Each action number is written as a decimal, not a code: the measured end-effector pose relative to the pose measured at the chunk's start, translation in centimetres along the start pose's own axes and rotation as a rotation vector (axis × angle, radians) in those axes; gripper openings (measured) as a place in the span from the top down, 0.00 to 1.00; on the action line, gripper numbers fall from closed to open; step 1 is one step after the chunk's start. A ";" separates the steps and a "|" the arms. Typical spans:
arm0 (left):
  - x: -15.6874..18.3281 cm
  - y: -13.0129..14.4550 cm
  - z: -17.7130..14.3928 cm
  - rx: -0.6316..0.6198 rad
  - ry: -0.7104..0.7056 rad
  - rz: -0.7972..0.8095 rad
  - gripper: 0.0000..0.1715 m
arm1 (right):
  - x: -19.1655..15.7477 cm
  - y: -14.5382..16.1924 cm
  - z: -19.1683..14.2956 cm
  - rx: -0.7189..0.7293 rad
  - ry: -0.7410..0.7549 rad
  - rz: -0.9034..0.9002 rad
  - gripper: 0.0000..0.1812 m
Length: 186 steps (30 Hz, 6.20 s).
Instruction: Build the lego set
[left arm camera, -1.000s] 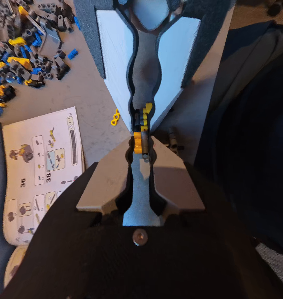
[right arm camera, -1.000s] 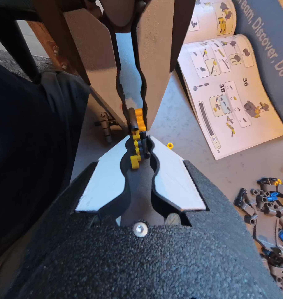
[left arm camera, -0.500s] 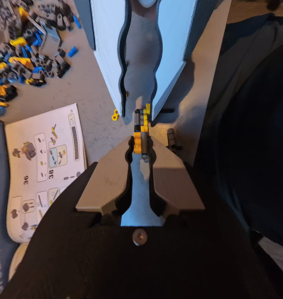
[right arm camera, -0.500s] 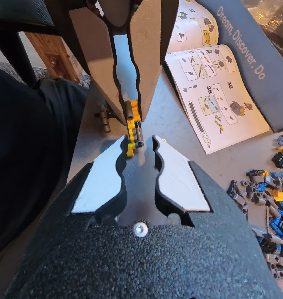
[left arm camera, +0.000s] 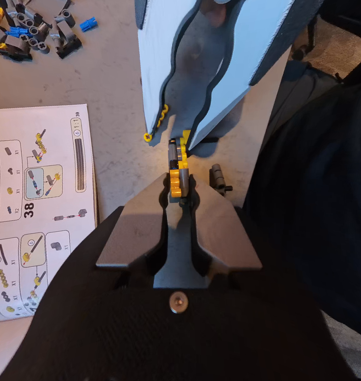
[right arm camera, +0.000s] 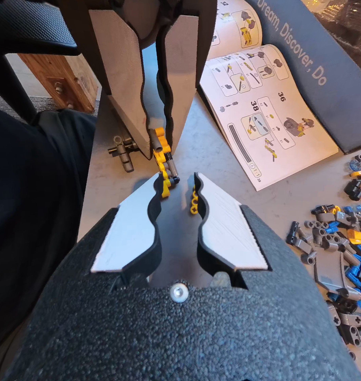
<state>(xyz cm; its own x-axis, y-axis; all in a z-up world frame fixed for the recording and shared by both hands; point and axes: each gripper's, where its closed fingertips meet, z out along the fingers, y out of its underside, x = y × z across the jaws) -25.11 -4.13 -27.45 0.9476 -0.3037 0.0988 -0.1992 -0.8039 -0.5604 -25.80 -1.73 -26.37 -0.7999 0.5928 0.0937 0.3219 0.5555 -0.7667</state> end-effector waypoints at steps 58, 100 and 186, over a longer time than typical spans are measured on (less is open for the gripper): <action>-9.4 3.9 -4.0 0.085 -0.427 -0.311 0.74 | 6.6 -2.9 -4.8 0.260 0.348 0.205 0.77; -7.6 4.0 -4.9 0.092 -0.502 -0.068 0.64 | 6.3 -1.5 2.9 -0.448 -0.252 -0.012 0.77; -9.3 6.5 -7.1 0.194 -0.427 -0.284 0.50 | 6.5 -0.4 3.6 -0.517 -0.260 -0.230 0.75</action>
<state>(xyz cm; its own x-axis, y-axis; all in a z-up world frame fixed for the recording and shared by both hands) -36.99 -10.13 -26.17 0.9825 0.1790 -0.0516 0.0910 -0.7027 -0.7056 -32.89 -0.18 -27.73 -0.9541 0.2991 0.0120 0.2783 0.9010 -0.3328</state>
